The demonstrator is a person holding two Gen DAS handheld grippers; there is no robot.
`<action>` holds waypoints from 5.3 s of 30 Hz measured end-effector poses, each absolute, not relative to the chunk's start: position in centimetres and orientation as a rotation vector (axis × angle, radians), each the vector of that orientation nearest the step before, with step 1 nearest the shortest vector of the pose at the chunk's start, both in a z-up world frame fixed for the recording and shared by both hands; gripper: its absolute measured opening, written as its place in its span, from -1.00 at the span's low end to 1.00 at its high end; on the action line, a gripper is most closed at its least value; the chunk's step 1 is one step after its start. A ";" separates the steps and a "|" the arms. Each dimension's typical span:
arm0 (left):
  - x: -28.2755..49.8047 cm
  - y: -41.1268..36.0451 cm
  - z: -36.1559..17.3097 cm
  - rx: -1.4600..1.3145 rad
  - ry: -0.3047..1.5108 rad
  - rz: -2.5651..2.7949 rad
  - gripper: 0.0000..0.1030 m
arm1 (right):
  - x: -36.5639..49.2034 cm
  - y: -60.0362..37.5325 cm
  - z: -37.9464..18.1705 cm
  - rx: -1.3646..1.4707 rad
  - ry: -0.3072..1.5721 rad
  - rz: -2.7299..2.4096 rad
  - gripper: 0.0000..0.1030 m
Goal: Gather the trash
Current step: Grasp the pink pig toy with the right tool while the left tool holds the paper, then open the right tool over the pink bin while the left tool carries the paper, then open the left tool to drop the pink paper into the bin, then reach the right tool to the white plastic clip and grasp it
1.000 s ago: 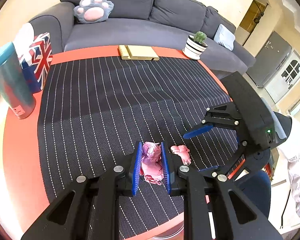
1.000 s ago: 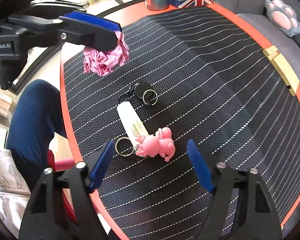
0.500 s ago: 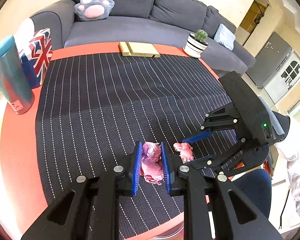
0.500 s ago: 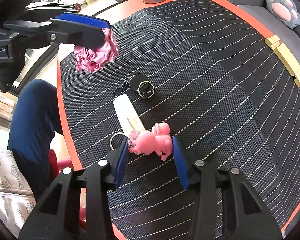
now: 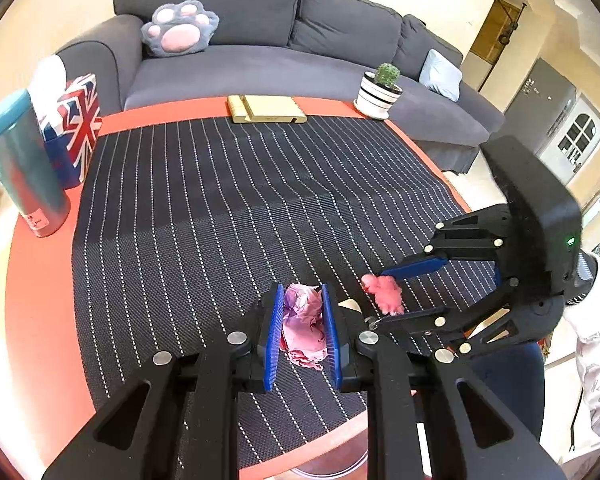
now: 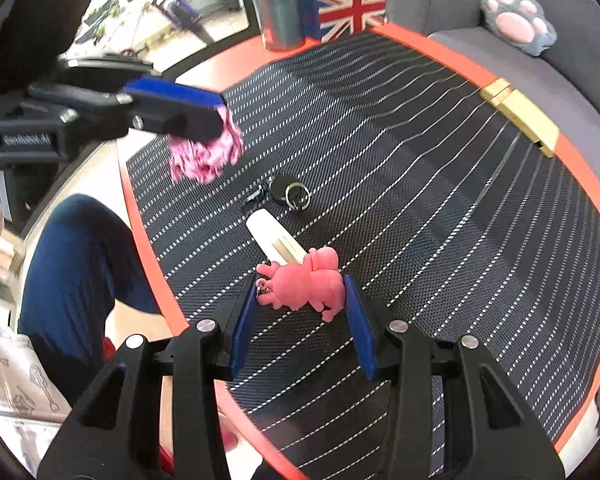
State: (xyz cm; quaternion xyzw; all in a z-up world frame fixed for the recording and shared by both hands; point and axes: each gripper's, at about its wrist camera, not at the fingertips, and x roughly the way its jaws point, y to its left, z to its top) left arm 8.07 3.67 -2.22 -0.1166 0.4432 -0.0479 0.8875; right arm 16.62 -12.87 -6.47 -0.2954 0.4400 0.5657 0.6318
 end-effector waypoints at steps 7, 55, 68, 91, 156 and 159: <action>7.0 2.4 -1.1 -0.221 0.893 -0.109 -0.63 | 15.6 -14.8 -3.8 -0.550 0.938 1.226 -0.18; -4.2 -3.8 -0.9 -0.180 0.815 -0.143 -0.63 | 2.6 -24.7 -3.7 -0.413 0.871 1.226 0.56; -4.3 -4.9 -2.3 -0.164 0.863 -0.184 -0.63 | 3.5 -26.1 -3.2 -0.361 0.865 1.166 0.74; -4.4 -7.4 -2.6 -0.127 0.895 -0.221 0.68 | 4.9 -28.6 -1.7 -0.302 0.832 1.105 0.75; -1.1 3.5 -1.8 -0.214 0.785 0.073 0.83 | 14.5 -9.4 -7.4 -0.864 0.913 1.327 0.51; -1.1 3.7 -2.1 -0.219 0.789 0.071 0.83 | 14.6 -8.7 -8.1 -0.874 0.937 1.341 0.33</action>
